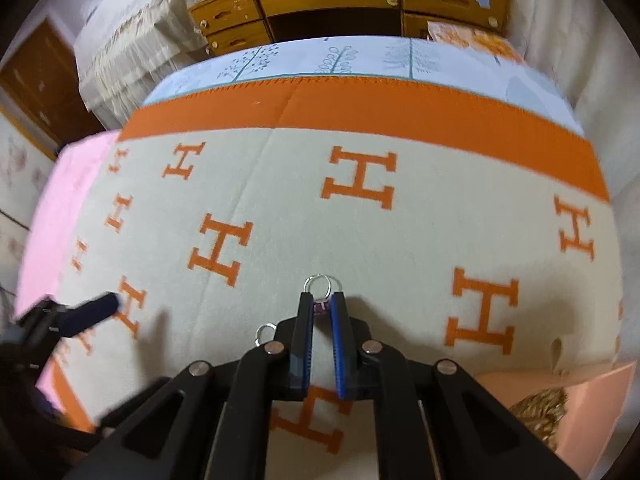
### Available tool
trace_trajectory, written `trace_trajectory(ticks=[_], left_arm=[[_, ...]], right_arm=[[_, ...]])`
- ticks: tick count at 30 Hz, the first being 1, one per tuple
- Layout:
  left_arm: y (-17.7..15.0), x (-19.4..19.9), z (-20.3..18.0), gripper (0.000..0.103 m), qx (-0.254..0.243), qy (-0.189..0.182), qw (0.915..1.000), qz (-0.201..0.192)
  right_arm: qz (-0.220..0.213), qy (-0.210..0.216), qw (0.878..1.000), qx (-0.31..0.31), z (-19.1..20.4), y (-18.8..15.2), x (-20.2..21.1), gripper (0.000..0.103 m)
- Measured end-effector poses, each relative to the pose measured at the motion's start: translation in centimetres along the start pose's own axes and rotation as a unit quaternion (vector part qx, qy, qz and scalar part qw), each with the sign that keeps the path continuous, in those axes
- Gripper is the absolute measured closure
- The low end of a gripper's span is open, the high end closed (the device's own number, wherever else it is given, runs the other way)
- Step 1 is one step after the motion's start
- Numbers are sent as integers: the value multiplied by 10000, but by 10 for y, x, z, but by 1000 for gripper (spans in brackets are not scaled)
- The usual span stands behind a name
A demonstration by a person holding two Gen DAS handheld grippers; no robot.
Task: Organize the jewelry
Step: 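Grasp the other small silver ring with the left tool while the right tool holds its ring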
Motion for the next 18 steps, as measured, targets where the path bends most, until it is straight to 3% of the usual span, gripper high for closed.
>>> trace_trajectory(ticks=[4, 11, 16, 18], left_arm=[[15, -11, -18, 30, -669, -59, 9977, -45], [33, -25, -33, 31, -1299, -96, 9914, -75], [36, -41, -44, 52, -1636, -127, 9864, 89], [39, -41, -46, 55, -1687, -206, 9854, 44]], right_arm=[[-61, 509, 9982, -314, -7, -3, 19, 95], [-287, 1122, 9918, -541, -12, -13, 60, 95], [-519, 1305, 9887, -523, -14, -21, 85, 95], [-571, 1322, 9881, -531, -17, -23, 91, 95]])
Point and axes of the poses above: each gripper's, at about its wrist camera, not at the fingertips, and x roughly against the way its jaws point, z to its left, y to its top, the point moved 8 cm from there along -x, roughly the way its jaws point, and after that the axes turned 9 degrees about -x, right-handed, at the moved point
